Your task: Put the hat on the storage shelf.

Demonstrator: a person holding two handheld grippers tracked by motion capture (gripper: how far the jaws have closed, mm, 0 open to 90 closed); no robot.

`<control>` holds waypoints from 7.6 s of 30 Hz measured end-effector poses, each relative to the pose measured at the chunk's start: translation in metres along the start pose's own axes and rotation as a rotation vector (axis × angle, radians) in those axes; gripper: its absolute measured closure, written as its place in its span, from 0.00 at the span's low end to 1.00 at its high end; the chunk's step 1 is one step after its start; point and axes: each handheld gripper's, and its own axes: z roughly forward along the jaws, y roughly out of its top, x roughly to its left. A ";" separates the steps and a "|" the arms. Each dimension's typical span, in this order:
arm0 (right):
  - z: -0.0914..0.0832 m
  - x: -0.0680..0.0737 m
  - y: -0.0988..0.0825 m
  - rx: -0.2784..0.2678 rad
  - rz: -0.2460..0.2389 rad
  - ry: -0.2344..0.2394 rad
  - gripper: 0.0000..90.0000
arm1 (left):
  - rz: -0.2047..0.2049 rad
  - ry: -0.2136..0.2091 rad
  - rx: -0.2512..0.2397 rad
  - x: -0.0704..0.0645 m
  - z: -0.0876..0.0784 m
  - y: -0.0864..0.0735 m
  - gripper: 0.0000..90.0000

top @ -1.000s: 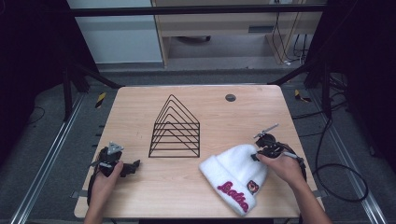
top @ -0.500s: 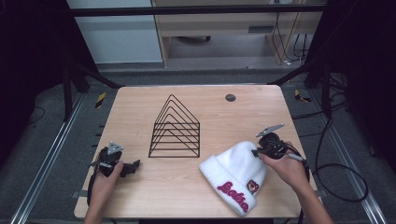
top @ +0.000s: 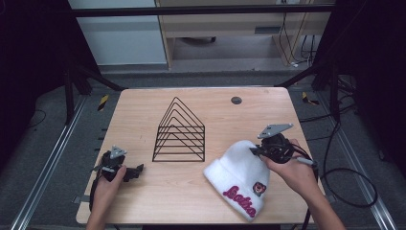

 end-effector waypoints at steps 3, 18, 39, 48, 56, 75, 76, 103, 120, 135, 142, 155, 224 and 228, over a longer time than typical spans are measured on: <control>-0.007 0.007 0.010 -0.024 -0.022 0.007 0.93 | 0.000 0.000 0.000 0.000 0.000 0.000 0.00; -0.040 0.023 0.038 -0.158 -0.091 0.036 0.94 | 0.000 0.000 0.000 0.000 0.000 0.000 0.00; -0.074 -0.005 0.048 -0.277 -0.070 0.025 0.94 | 0.027 -0.010 -0.122 0.006 -0.035 0.025 0.03; -0.091 -0.012 0.065 -0.287 -0.097 -0.015 0.94 | 0.092 -0.033 -0.157 -0.002 -0.064 0.057 0.03; -0.104 -0.021 0.080 -0.331 -0.098 -0.043 0.94 | 0.138 -0.071 -0.173 -0.011 -0.085 0.083 0.03; -0.111 -0.021 0.097 -0.427 -0.081 -0.057 0.94 | 0.204 -0.151 -0.251 -0.034 -0.118 0.135 0.03; -0.111 -0.020 0.099 -0.434 -0.081 -0.059 0.94 | 0.206 -0.154 -0.252 -0.036 -0.118 0.136 0.03; -0.111 0.007 0.157 -0.580 -0.134 -0.016 0.94 | 0.277 -0.230 -0.306 -0.071 -0.128 0.166 0.06; -0.100 0.023 0.187 -0.638 -0.149 0.043 0.94 | 0.287 -0.281 -0.313 -0.076 -0.122 0.177 0.07; -0.086 0.037 0.207 -0.654 -0.174 0.100 0.94 | 0.311 -0.343 -0.295 -0.083 -0.109 0.186 0.16; -0.077 0.044 0.214 -0.665 -0.182 0.129 0.94 | 0.313 -0.341 -0.287 -0.083 -0.101 0.195 0.18; -0.069 0.044 0.217 -0.651 -0.182 0.145 0.94 | 0.321 -0.348 -0.263 -0.088 -0.095 0.202 0.59; 0.009 0.030 0.230 -0.567 -0.155 0.167 0.92 | 0.189 -0.129 -0.329 -0.064 -0.084 0.165 0.75; 0.013 0.033 0.230 -0.553 -0.167 0.166 0.92 | 0.189 -0.124 -0.323 -0.063 -0.081 0.161 0.75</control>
